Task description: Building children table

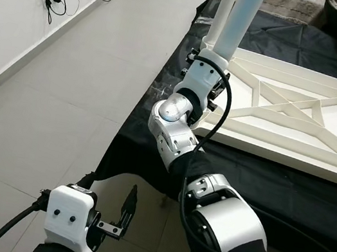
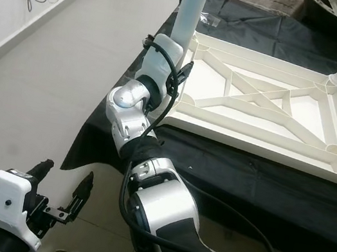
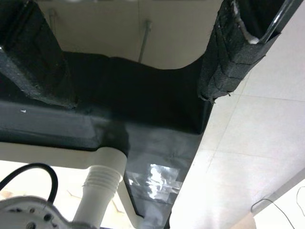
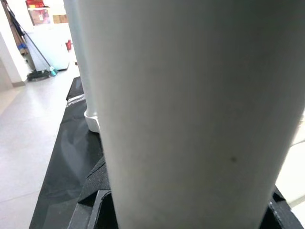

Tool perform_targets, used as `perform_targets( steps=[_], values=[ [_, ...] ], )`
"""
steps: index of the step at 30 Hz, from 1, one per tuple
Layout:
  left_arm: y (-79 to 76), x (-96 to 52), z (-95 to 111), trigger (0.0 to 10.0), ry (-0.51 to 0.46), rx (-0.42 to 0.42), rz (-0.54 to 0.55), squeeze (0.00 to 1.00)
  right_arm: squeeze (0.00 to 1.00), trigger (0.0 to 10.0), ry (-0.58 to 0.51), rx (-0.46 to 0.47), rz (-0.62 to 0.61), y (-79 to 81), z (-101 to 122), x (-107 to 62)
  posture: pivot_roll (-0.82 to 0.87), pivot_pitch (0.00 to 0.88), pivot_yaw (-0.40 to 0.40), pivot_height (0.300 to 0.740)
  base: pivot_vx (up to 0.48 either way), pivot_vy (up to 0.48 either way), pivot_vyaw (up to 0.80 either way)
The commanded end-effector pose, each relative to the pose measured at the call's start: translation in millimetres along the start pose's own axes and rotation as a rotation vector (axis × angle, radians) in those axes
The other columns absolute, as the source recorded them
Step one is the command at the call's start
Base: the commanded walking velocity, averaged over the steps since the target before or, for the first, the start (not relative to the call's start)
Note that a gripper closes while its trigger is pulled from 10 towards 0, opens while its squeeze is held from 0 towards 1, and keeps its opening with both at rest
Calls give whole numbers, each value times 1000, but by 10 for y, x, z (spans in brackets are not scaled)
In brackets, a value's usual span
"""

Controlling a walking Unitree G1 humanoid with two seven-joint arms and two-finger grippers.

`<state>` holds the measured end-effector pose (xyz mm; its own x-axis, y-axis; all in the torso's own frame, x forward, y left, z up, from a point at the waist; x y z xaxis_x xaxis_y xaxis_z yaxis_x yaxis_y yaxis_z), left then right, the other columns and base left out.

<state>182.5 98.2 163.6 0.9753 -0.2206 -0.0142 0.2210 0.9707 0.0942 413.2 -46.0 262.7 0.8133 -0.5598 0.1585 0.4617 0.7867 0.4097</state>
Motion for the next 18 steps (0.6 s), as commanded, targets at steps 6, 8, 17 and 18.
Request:
perform_targets(
  steps=[6, 8, 17, 18],
  values=[
    [3, 0, -74, 10000, 29, 2, -5, 0, 0, 10000, 68, 12, -134, -202, -58, 130, 181, 216, -39, 740, 0, 0, 0],
    [1, 2, -77, 10000, 29, 3, -6, 0, 0, 10000, 57, 35, -128, -160, 18, 152, 178, 209, -41, 740, 0, 0, 0],
    [-17, 4, -88, 10000, 30, 2, -11, 0, 0, 10000, 36, 63, -108, -98, 168, 232, 177, 202, -42, 740, 0, 0, 0],
    [-17, 4, -88, 10000, 30, 2, -11, 0, 0, 10000, 36, 63, -108, -98, 168, 232, 177, 202, -42, 740, 0, 0, 0]
  ],
)
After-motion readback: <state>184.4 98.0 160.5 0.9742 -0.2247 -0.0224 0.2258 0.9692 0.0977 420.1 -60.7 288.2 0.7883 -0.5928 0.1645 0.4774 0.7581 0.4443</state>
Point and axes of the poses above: a point about 5 cm out from each wrist's last joint towards the gripper, its own x axis pointing out of the wrist towards the gripper, its own z axis along the axis of the wrist's last joint, y = z × x, the point moved 4 cm from there along x, pointing out of the wrist towards the gripper, and after that the axes turned 12 degrees about x, right-handed, at the moved point
